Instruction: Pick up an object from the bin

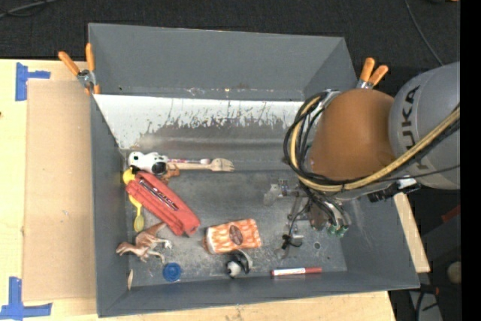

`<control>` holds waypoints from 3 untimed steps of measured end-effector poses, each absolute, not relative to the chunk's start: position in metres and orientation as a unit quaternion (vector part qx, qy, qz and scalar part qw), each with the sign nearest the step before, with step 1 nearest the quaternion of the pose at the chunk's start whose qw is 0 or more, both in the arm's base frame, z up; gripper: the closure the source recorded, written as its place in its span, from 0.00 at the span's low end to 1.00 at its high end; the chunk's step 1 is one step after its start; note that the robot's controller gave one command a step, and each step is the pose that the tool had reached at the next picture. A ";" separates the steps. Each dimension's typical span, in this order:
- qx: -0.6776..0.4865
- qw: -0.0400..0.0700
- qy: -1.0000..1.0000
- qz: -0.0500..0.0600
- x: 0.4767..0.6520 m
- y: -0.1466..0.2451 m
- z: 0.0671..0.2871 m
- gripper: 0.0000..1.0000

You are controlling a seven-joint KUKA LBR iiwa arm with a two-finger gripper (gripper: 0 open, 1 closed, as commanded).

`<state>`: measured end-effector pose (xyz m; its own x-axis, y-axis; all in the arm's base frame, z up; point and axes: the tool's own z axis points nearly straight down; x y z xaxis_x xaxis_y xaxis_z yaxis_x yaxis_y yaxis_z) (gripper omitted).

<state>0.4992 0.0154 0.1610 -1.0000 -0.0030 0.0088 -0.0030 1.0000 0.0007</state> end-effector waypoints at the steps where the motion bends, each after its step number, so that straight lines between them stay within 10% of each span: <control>1: 0.001 0.001 -1.000 0.000 0.501 0.015 0.164 0.00; 3: 0.025 0.000 -1.000 0.001 0.523 0.057 0.073 0.00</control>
Offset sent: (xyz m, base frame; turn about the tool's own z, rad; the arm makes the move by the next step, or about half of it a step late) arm 0.0387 0.0438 -0.0684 -0.1039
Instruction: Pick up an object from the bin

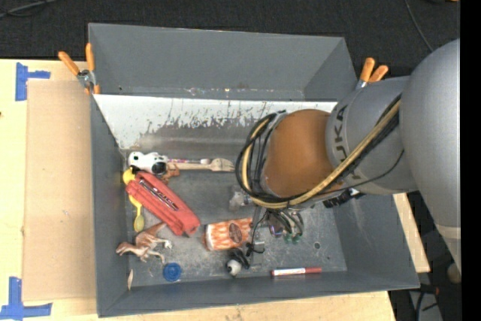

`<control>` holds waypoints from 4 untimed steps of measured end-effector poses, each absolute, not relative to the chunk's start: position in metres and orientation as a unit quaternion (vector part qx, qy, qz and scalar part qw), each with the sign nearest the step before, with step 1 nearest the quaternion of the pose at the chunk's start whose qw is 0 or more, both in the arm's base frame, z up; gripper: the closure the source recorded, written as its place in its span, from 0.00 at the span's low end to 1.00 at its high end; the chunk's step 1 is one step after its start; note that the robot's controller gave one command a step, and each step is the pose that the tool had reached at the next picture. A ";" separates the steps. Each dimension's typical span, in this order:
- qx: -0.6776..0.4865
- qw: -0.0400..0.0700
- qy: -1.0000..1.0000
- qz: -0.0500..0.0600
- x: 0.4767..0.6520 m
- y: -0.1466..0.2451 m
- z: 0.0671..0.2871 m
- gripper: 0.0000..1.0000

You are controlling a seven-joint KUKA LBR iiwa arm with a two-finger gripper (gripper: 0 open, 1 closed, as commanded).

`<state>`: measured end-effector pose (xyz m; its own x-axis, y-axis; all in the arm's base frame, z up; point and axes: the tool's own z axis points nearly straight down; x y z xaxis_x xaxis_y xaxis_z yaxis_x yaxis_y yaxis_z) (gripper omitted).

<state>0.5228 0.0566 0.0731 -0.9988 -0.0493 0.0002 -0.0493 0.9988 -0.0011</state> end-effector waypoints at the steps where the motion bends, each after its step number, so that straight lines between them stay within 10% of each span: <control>1: 0.153 -0.009 -0.988 0.000 0.507 0.069 0.074 1.00; 2: 0.153 -0.009 -0.988 0.000 0.507 0.069 0.074 1.00; 4: 0.163 -0.002 -0.987 -0.002 0.509 0.061 0.158 1.00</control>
Offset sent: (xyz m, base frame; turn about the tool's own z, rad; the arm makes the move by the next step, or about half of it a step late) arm 0.0000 0.0000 0.0000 0.0000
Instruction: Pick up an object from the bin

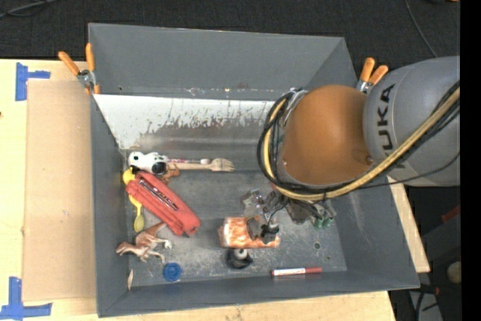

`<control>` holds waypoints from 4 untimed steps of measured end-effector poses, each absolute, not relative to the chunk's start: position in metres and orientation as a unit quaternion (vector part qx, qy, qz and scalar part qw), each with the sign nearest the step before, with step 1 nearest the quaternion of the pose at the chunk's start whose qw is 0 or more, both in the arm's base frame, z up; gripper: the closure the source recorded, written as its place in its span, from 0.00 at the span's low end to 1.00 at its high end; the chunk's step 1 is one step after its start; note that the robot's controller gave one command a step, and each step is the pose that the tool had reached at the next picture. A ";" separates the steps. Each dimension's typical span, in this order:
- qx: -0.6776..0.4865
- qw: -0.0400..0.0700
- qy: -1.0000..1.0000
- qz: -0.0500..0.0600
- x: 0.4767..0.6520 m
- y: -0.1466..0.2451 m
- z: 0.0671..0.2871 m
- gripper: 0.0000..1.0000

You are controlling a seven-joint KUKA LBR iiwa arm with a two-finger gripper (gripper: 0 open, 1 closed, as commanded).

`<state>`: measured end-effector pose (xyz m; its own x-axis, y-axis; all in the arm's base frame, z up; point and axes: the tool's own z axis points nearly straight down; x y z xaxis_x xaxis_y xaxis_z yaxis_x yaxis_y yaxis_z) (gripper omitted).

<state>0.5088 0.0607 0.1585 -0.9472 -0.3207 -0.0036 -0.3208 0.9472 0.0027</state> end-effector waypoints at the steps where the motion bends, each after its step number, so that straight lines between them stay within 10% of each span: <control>1: -0.163 0.002 0.987 0.002 0.509 0.061 0.158 1.00; 3: -0.186 0.006 0.982 0.001 0.529 0.053 0.186 1.00; 4: -0.269 0.006 0.963 0.001 0.539 0.061 0.113 1.00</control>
Offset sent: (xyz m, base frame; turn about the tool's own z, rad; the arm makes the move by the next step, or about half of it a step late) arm 0.0123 -0.0121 0.1729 0.1209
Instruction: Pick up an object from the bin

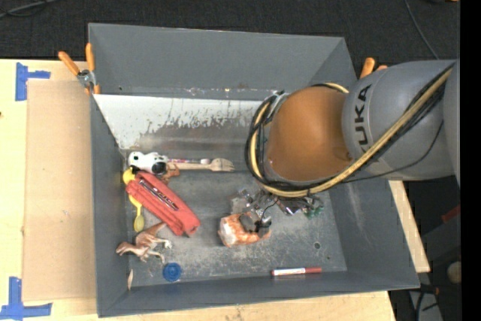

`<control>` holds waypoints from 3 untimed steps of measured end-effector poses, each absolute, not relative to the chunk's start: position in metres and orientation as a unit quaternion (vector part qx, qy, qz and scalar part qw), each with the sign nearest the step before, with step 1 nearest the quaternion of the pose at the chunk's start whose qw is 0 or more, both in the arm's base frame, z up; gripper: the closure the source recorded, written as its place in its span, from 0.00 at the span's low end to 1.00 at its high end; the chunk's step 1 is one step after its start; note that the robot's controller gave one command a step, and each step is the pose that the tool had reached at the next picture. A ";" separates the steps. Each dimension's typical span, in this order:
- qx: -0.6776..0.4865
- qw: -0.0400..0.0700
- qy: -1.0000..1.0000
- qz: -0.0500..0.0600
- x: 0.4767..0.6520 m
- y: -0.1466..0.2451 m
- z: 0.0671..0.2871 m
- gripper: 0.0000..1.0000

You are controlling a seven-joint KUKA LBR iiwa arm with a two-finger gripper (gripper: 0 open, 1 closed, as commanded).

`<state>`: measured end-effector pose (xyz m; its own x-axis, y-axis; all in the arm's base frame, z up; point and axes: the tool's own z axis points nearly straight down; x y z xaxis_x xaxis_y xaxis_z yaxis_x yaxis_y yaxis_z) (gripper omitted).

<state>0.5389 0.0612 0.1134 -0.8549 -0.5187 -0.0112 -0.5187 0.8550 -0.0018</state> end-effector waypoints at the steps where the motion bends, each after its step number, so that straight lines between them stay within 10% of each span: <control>1: -0.298 0.002 0.955 0.002 0.541 0.057 0.143 1.00; 2: -0.301 0.007 0.954 0.000 0.541 0.058 0.172 1.00; 3: -0.379 0.005 0.925 0.001 0.503 0.111 0.225 1.00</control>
Offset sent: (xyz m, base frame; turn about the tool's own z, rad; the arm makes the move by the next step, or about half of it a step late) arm -0.0048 -0.0039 0.0832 -0.1735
